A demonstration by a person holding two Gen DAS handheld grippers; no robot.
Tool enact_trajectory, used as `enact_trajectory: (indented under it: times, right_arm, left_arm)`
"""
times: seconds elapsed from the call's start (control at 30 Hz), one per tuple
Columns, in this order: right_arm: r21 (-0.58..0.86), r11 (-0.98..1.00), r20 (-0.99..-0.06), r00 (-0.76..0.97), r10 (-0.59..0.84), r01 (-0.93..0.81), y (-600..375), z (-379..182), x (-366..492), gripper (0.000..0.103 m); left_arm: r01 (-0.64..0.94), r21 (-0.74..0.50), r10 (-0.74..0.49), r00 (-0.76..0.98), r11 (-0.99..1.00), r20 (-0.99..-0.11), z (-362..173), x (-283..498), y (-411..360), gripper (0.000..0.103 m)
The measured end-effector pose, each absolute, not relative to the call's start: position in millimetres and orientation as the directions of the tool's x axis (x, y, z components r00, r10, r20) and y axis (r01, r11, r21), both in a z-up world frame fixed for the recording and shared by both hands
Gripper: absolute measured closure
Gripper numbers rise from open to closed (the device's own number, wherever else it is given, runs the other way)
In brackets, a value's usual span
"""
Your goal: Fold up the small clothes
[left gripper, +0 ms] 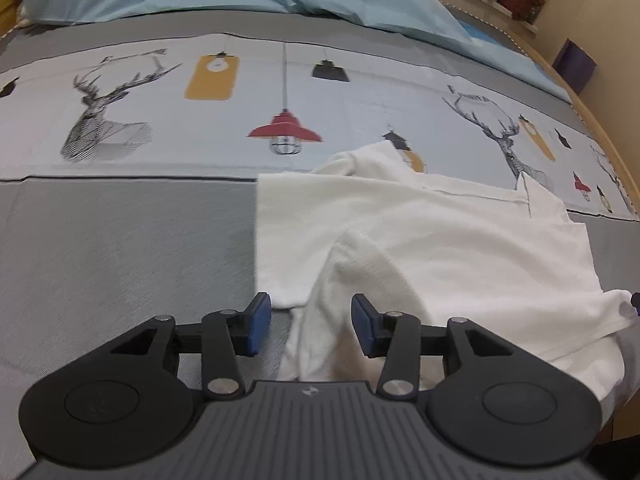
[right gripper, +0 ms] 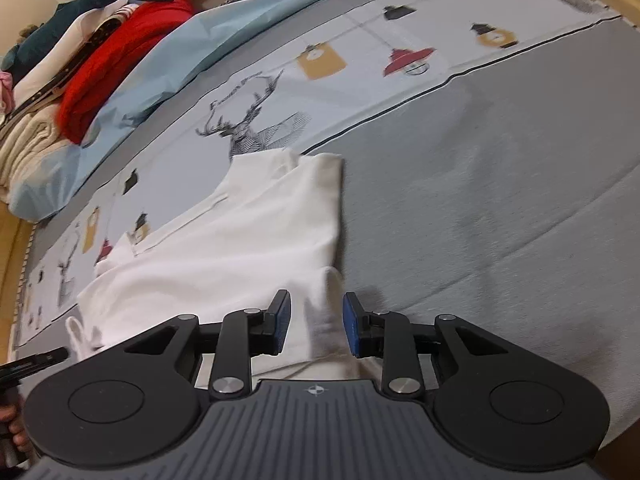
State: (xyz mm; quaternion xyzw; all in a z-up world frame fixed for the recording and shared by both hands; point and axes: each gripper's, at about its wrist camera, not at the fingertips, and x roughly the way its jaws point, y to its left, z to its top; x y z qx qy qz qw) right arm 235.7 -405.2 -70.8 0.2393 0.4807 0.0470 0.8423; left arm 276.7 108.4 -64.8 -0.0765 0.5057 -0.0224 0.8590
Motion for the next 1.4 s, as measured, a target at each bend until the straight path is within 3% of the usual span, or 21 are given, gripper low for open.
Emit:
enact_trajectory:
  times: [0.2,0.27,0.3,0.33,0.43,0.53,0.6,0.67,0.7,0.73,0.9,1.27,1.37,1.4]
  right_arm:
    - [0.422,0.897,-0.816,0.486,0.313,0.132,-395,-77,245,0.073]
    - [0.389,0.913,-0.841,0.453,0.297,0.122,-389,-82,248,0.073]
    - [0.378,0.918,-0.846,0.448,0.290,0.118,-387,-83,249,0.081]
    - [0.364,0.924,-0.849,0.449,0.279,0.114,-384,-83,250,0.096]
    - [0.406,0.909,-0.795,0.528,0.299,0.097,-383,-71,253,0.097]
    - [0.595,0.798,-0.609,0.702,0.370,0.095,-400,-48,254,0.097]
    - [0.621,0.766,-0.570,0.768,0.292,0.170,-411,-46,256,0.093]
    - [0.593,0.752,-0.613,0.767,0.188,0.289,-417,-51,260,0.086]
    - [0.579,0.747,-0.638,0.752,0.164,0.328,-419,-55,263,0.073]
    - [0.572,0.744,-0.652,0.742,0.156,0.346,-419,-58,265,0.072]
    - [0.515,0.795,-0.702,0.691,0.174,0.322,-407,-67,278,0.072]
    - [0.257,0.963,-0.784,0.600,0.162,0.076,-353,-89,322,0.072]
    - [0.230,0.972,-0.797,0.583,0.159,0.049,-344,-96,336,0.071]
    - [0.224,0.973,-0.800,0.579,0.156,0.048,-343,-99,339,0.071]
  left_arm:
    - [0.002,-0.115,-0.102,0.471,0.993,-0.876,-74,292,92,0.055]
    - [0.011,-0.088,-0.084,0.449,0.996,-0.890,-79,293,91,0.072]
    - [0.018,-0.086,-0.085,0.442,0.996,-0.893,-80,293,92,0.094]
    - [0.021,-0.096,-0.095,0.448,0.995,-0.889,-79,292,94,0.094]
    - [-0.003,-0.121,-0.100,0.540,0.993,-0.836,-61,289,106,0.095]
    - [-0.109,-0.128,-0.028,0.647,0.986,-0.762,-43,285,126,0.094]
    - [-0.190,-0.117,0.033,0.642,0.975,-0.766,-43,286,134,0.094]
    - [-0.208,-0.179,-0.016,0.610,0.962,-0.792,-49,289,142,0.091]
    - [-0.207,-0.189,-0.026,0.606,0.960,-0.795,-50,290,143,0.091]
    - [-0.199,-0.179,-0.022,0.609,0.963,-0.793,-50,290,141,0.091]
    - [-0.199,-0.189,-0.044,0.566,0.962,-0.823,-61,300,140,0.091]
    - [-0.271,-0.242,-0.071,0.517,0.932,-0.853,-84,320,151,0.089]
    - [-0.274,-0.248,-0.079,0.508,0.929,-0.858,-92,329,150,0.082]
    - [-0.273,-0.245,-0.078,0.506,0.930,-0.859,-94,333,150,0.075]
